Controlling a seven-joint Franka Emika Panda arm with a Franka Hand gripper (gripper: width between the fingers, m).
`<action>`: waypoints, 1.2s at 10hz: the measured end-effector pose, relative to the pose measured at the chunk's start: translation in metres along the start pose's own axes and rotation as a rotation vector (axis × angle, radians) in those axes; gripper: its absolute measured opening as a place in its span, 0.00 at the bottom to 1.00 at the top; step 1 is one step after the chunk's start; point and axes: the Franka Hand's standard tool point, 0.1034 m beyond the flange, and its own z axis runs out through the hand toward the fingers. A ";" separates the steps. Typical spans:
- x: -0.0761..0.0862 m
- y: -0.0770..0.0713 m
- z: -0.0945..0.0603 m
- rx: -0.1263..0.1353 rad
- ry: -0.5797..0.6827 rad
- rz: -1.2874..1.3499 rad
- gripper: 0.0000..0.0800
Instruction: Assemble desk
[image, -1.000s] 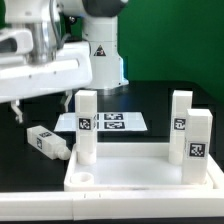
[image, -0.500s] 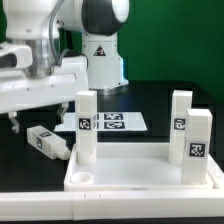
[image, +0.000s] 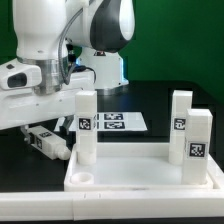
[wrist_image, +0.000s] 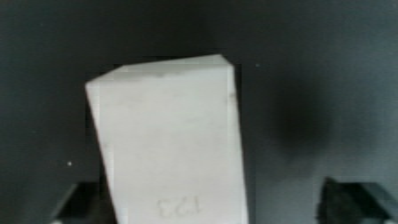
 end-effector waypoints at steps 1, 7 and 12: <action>0.000 0.000 0.000 0.000 0.000 0.000 0.49; -0.029 0.010 -0.024 -0.026 0.005 -0.370 0.35; -0.034 0.009 -0.027 -0.051 -0.038 -0.906 0.36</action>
Offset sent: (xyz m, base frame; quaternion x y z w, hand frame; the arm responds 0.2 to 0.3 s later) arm 0.0005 -0.0092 0.0130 -0.0277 0.0314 -0.1977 0.9794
